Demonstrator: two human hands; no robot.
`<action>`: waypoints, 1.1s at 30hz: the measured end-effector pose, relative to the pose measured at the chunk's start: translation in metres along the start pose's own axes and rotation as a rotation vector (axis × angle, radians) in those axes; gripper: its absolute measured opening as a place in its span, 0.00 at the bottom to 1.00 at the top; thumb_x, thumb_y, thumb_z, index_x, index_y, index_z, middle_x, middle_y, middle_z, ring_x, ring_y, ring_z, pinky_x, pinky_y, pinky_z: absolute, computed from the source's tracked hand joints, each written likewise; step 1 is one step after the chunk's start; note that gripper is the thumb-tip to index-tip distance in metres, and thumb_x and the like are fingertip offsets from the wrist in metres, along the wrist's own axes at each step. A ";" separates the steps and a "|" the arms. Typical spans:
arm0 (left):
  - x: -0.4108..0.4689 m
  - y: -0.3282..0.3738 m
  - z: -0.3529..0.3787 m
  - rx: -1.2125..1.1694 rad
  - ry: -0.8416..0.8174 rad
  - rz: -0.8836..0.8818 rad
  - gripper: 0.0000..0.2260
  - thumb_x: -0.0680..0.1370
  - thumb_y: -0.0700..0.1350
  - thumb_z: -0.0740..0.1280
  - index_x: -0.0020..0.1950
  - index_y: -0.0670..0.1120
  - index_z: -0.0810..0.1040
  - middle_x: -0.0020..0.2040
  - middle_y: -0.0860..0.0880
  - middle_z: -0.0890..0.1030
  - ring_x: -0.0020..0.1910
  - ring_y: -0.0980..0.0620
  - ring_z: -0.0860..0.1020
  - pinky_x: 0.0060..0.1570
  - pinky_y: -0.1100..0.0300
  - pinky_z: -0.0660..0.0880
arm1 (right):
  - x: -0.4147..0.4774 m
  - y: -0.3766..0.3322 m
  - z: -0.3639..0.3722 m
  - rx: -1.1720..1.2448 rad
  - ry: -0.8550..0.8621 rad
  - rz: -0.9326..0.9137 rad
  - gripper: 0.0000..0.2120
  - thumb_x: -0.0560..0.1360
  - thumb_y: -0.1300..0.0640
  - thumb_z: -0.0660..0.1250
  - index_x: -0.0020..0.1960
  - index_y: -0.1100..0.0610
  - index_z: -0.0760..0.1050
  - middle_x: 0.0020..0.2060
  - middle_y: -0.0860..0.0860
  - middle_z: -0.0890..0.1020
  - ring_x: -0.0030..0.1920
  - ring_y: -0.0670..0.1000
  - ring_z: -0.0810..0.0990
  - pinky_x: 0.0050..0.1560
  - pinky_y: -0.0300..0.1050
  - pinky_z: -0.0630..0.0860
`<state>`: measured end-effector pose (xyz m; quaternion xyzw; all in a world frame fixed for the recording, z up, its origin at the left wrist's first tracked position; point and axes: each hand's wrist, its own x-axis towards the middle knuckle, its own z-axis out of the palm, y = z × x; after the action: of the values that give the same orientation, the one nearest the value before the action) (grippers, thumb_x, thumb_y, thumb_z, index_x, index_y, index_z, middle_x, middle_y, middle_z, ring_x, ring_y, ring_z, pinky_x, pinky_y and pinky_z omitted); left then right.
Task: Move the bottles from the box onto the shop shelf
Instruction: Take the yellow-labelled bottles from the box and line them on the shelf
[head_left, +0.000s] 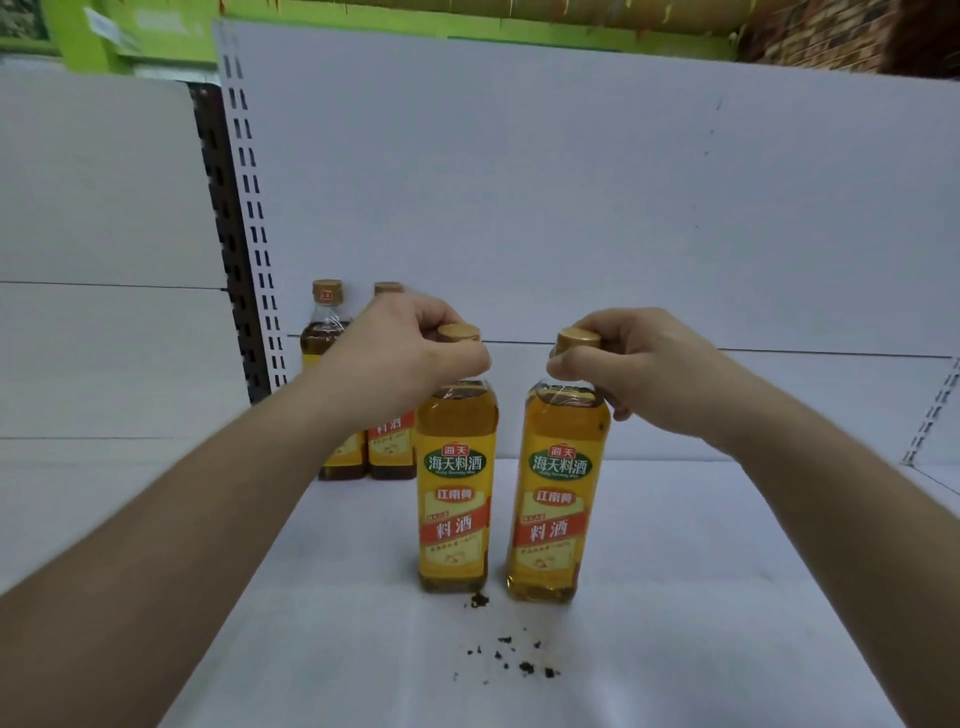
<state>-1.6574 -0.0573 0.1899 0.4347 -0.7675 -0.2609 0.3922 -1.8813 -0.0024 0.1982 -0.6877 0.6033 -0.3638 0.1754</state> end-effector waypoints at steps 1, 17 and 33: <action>0.000 -0.003 0.002 -0.011 0.006 0.005 0.05 0.75 0.50 0.74 0.45 0.49 0.83 0.40 0.48 0.84 0.37 0.60 0.80 0.40 0.61 0.77 | 0.000 0.001 0.002 0.007 -0.002 0.001 0.09 0.77 0.47 0.71 0.48 0.53 0.82 0.35 0.51 0.80 0.37 0.50 0.78 0.40 0.48 0.77; -0.060 -0.077 0.034 0.153 -0.198 -0.208 0.16 0.71 0.65 0.74 0.56 0.62 0.79 0.50 0.63 0.83 0.44 0.67 0.80 0.46 0.63 0.78 | -0.058 0.075 0.062 -0.016 -0.058 0.138 0.27 0.73 0.39 0.75 0.67 0.38 0.68 0.55 0.38 0.79 0.42 0.42 0.83 0.41 0.38 0.77; -0.061 -0.099 0.050 0.023 -0.184 -0.252 0.23 0.70 0.67 0.71 0.64 0.63 0.75 0.59 0.63 0.82 0.54 0.61 0.82 0.59 0.52 0.80 | -0.053 0.095 0.081 0.109 -0.019 0.113 0.26 0.74 0.39 0.73 0.68 0.37 0.68 0.57 0.38 0.79 0.49 0.39 0.82 0.48 0.38 0.82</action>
<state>-1.6344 -0.0494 0.0660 0.5063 -0.7425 -0.3383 0.2793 -1.8906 0.0121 0.0644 -0.6455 0.6187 -0.3790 0.2385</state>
